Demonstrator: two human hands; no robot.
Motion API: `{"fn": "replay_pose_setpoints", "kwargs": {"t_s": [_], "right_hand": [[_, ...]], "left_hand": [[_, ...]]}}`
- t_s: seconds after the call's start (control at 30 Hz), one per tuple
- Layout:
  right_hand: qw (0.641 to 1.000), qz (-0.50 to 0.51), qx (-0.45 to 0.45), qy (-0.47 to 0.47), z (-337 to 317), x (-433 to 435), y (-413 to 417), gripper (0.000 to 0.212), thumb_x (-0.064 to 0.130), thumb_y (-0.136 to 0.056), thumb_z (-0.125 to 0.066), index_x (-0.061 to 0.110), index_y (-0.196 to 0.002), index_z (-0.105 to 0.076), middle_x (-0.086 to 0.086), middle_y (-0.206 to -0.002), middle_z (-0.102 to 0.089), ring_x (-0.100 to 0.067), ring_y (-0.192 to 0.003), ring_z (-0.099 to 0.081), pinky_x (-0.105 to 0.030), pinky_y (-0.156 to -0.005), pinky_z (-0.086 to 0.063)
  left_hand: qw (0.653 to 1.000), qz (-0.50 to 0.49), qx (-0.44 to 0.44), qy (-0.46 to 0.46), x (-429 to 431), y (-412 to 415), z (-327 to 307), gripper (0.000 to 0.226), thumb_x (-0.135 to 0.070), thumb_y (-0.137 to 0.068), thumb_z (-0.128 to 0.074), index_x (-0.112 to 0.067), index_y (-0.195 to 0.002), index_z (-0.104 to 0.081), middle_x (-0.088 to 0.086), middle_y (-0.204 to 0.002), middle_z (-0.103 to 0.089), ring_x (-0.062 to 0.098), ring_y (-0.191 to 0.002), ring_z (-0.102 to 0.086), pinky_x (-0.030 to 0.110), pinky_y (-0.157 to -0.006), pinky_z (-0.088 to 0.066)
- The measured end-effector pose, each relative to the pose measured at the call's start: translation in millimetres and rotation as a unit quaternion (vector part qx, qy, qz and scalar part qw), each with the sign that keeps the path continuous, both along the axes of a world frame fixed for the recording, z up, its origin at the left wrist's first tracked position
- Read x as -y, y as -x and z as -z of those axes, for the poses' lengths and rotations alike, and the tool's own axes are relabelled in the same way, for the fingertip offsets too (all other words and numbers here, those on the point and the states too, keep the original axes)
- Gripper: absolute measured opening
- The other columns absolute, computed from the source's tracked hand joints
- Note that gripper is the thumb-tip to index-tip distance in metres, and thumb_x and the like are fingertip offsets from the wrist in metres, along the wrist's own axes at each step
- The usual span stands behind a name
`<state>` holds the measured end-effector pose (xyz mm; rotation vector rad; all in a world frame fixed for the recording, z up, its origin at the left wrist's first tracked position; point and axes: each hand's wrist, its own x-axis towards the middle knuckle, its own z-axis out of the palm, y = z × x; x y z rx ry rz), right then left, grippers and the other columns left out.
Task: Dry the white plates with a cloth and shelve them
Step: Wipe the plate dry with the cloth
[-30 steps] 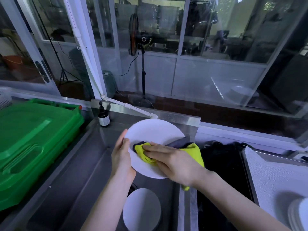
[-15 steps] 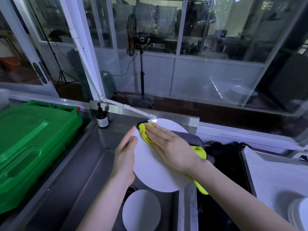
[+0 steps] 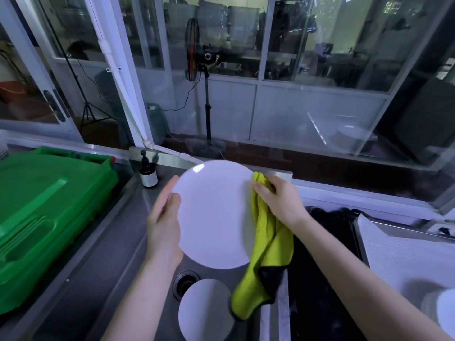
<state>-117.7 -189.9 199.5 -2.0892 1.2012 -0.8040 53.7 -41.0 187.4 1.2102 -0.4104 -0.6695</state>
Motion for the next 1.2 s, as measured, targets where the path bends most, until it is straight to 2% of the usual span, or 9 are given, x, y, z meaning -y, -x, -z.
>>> {"fn": "replay_pose_setpoints", "kwargs": {"t_s": [0.17,0.37,0.47,0.57,0.67,0.8,0.9,1.0,1.2], "right_hand": [[0.977,0.099,0.161,-0.101,29.7,-29.2,0.8,0.03,0.034,-0.092,-0.063,0.021,-0.067,-0.051,0.016,-0.055,-0.055,-0.001,-0.057,-0.047,-0.024,-0.059,-0.038],[0.997,-0.039,0.066,0.002,-10.2,-2.4,-4.8,0.02,0.031,-0.09,-0.067,0.012,-0.093,-0.065,-0.005,-0.079,-0.065,-0.024,-0.078,-0.058,-0.034,-0.076,-0.045],[0.988,-0.132,-0.013,0.073,-31.4,6.1,-13.9,0.025,0.039,-0.085,-0.072,0.02,-0.101,-0.066,0.009,-0.08,-0.063,-0.013,-0.077,-0.055,-0.032,-0.076,-0.045],[0.984,-0.156,-0.02,0.086,-37.7,8.7,-19.9,0.025,0.045,-0.083,-0.072,0.027,-0.1,-0.067,0.017,-0.078,-0.061,-0.003,-0.074,-0.054,-0.027,-0.075,-0.045],[0.991,-0.094,0.009,0.091,-32.0,8.1,-16.4,0.02,0.048,-0.083,-0.071,0.032,-0.092,-0.065,0.022,-0.068,-0.057,0.0,-0.068,-0.051,-0.018,-0.069,-0.04],[0.993,0.02,0.107,-0.041,0.3,-9.7,-3.0,0.034,0.042,-0.089,-0.067,0.018,-0.07,-0.052,0.01,-0.058,-0.045,-0.01,-0.06,-0.041,-0.03,-0.063,-0.037],[0.956,0.101,0.226,-0.161,29.6,-39.3,-3.6,0.04,0.041,-0.09,-0.064,0.004,-0.077,-0.056,0.002,-0.064,-0.051,-0.014,-0.065,-0.047,-0.037,-0.066,-0.044],[0.937,0.126,0.274,-0.175,34.7,-48.7,-5.6,0.039,0.036,-0.09,-0.065,0.0,-0.079,-0.054,0.001,-0.064,-0.049,-0.014,-0.064,-0.046,-0.035,-0.064,-0.042],[0.993,-0.058,0.106,-0.016,-22.4,-12.4,3.9,0.018,0.03,-0.088,-0.07,0.015,-0.081,-0.063,0.006,-0.065,-0.056,-0.005,-0.064,-0.045,-0.026,-0.062,-0.04]], "left_hand": [[1.0,-0.004,-0.007,0.008,4.3,0.7,-1.5,0.037,-0.019,-0.106,-0.046,-0.045,-0.121,-0.068,-0.021,-0.113,-0.074,0.001,-0.099,-0.071,0.021,-0.071,-0.056],[0.993,0.08,0.086,-0.024,-1.7,-12.9,-11.6,0.045,-0.017,-0.106,-0.047,-0.056,-0.109,-0.07,-0.028,-0.104,-0.073,-0.007,-0.091,-0.069,0.016,-0.068,-0.055],[0.981,0.14,0.128,-0.034,-1.4,-9.0,-13.3,0.048,-0.013,-0.105,-0.049,-0.055,-0.11,-0.071,-0.022,-0.112,-0.073,-0.004,-0.101,-0.067,0.026,-0.087,-0.051],[0.983,0.129,0.13,-0.025,0.2,-5.1,-11.6,0.047,-0.011,-0.104,-0.05,-0.052,-0.112,-0.072,-0.019,-0.113,-0.074,-0.001,-0.1,-0.067,0.031,-0.09,-0.05],[0.991,0.096,0.097,-0.004,0.7,-6.0,-10.2,0.043,-0.013,-0.104,-0.051,-0.049,-0.111,-0.074,-0.016,-0.115,-0.074,0.003,-0.104,-0.069,0.032,-0.087,-0.053],[0.999,0.0,0.013,0.036,2.1,-5.5,-7.3,0.036,-0.018,-0.104,-0.051,-0.044,-0.115,-0.073,-0.017,-0.11,-0.075,0.002,-0.093,-0.072,0.022,-0.067,-0.056],[0.996,-0.048,-0.044,0.055,5.3,0.0,-5.8,0.034,-0.016,-0.105,-0.049,-0.037,-0.12,-0.071,-0.021,-0.104,-0.076,0.0,-0.088,-0.073,0.018,-0.059,-0.055],[0.998,-0.018,-0.036,0.043,6.2,-0.3,-4.9,0.035,-0.017,-0.105,-0.047,-0.039,-0.123,-0.068,-0.018,-0.109,-0.075,0.003,-0.092,-0.073,0.02,-0.061,-0.056],[0.988,0.112,0.108,-0.001,0.5,-24.8,-16.4,0.042,-0.014,-0.104,-0.049,-0.047,-0.116,-0.071,-0.019,-0.115,-0.073,0.0,-0.1,-0.07,0.02,-0.073,-0.055]]}}
